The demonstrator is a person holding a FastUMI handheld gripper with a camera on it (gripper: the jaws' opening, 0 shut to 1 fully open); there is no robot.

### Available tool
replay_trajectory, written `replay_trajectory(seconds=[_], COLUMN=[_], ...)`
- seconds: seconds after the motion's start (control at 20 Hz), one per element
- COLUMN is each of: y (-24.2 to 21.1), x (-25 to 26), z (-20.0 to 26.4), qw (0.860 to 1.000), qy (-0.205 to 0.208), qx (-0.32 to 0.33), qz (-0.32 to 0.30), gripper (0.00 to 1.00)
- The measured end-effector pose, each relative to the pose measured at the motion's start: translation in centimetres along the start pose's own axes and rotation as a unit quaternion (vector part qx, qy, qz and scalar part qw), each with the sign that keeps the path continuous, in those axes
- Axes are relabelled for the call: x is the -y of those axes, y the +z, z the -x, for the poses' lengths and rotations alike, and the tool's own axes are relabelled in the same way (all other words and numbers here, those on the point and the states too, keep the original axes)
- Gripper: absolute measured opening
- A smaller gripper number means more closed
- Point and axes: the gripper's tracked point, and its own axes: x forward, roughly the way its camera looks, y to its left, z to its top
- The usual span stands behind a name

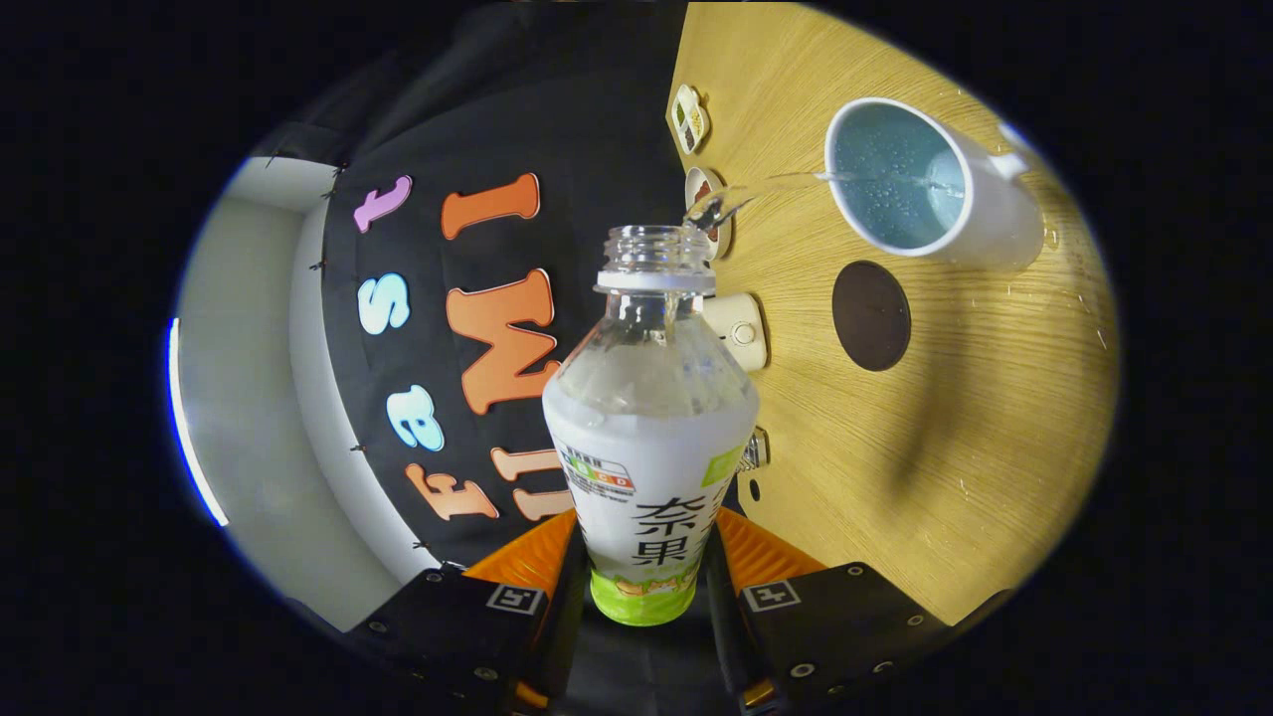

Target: Take the bottle from table, then pour the juice into the cup, finally place the bottle on the coaster

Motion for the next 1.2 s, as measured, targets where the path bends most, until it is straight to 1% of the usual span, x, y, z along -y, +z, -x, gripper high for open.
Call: replay_trajectory(seconds=[0.4, 0.55, 1.2], y=[-0.2, -0.2, 0.1], x=[-0.4, -1.3, -3.3], z=[0.2, 0.4, 0.5], qw=[1.0, 1.0, 0.998], qy=[0.003, 0.011, 0.024], qx=[0.0, 0.001, 0.008], qz=[-0.02, -0.026, -0.055], gripper=[0.58, 0.58, 0.58])
